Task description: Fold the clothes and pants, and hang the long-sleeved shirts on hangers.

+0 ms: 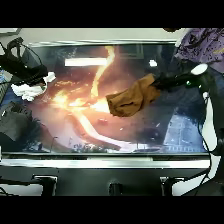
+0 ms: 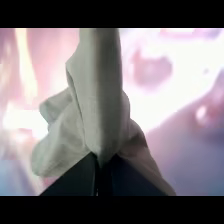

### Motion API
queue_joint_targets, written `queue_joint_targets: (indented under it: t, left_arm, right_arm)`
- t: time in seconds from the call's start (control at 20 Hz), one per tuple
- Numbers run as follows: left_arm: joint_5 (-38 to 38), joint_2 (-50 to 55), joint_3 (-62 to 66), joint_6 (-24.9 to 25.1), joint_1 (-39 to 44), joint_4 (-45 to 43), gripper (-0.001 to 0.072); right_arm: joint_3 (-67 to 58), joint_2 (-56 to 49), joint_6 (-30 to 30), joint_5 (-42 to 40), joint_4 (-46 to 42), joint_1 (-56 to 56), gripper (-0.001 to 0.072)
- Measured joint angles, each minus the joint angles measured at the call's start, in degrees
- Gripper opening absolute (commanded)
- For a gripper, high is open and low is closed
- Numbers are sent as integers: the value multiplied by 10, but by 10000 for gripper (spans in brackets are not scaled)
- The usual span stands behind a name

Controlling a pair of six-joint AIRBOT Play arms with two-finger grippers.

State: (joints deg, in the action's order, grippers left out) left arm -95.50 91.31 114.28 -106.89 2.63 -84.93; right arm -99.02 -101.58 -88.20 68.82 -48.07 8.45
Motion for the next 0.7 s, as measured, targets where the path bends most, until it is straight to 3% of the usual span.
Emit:
queue_joint_targets:
  t: [0.35,0.7]
  left_arm:
    - [0,0,0,-2,0,0,17]
    - [-11,0,0,-2,0,0,16]
  right_arm:
    - [-137,0,-123,-1,-62,85,25]
    - [-175,3,-224,-28,-71,192,25]
